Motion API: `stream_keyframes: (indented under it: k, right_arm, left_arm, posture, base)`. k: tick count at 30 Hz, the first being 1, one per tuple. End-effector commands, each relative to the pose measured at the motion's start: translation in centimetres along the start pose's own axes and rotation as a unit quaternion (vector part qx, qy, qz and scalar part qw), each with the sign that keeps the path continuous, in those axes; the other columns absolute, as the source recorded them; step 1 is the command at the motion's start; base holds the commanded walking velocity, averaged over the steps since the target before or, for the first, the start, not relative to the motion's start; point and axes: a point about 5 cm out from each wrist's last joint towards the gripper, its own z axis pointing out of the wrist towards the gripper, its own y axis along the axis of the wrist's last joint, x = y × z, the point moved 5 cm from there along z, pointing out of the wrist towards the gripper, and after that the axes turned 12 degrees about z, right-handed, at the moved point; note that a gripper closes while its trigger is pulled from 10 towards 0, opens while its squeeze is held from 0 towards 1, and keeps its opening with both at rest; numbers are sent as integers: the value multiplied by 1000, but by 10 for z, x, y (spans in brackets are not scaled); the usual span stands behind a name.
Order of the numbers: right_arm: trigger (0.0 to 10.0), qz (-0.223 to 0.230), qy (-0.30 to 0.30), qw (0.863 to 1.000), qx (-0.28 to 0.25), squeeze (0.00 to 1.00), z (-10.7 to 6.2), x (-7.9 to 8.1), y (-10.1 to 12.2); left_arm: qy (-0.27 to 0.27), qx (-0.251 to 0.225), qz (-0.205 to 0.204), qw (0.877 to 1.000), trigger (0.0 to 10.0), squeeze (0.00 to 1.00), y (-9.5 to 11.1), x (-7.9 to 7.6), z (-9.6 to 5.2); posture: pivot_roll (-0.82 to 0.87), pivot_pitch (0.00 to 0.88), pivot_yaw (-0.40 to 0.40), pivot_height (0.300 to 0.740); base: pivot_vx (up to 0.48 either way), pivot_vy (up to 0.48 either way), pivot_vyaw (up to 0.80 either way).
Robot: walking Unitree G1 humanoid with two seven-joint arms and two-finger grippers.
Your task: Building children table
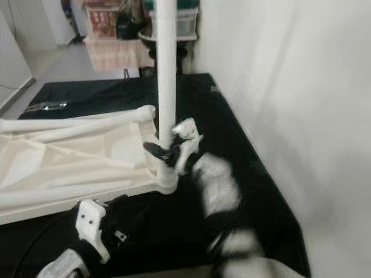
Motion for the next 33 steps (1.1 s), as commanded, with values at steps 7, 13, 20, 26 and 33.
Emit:
stream_keyframes:
  k: [7, 13, 20, 26, 33]
  right_arm:
    - [10000, 0, 38, 995, 92, 0, -11, 7, -45]
    - [10000, 28, 94, 992, 75, 1000, -11, 29, -27]
    - [10000, 0, 272, 961, 50, 0, -11, 60, 9]
    - [10000, -42, 392, 915, 82, 0, -7, 56, 22]
    - [0, -14, 434, 892, 129, 0, -5, 53, 17]
  left_arm:
    - [-12, -6, -29, 999, 10000, 0, -4, 7, -1]
    - [-12, -10, -30, 999, 10000, 0, -3, 7, -1]
    - [-13, -16, -27, 999, 10000, 0, -2, 7, 1]
    - [-17, -21, -25, 999, 10000, 0, -3, 6, 4]
    - [-18, -22, -27, 999, 10000, 0, -6, 4, 7]
  posture:
    - [10, 0, 23, 740]
    - [5, 0, 27, 740]
    - [14, 0, 22, 740]
    - [33, 0, 11, 740]
    - [46, 0, 1, 740]
  base:
    - [0, 0, 0]
    - [0, 0, 0]
    - [0, 0, 0]
    - [0, 0, 0]
    - [0, 0, 0]
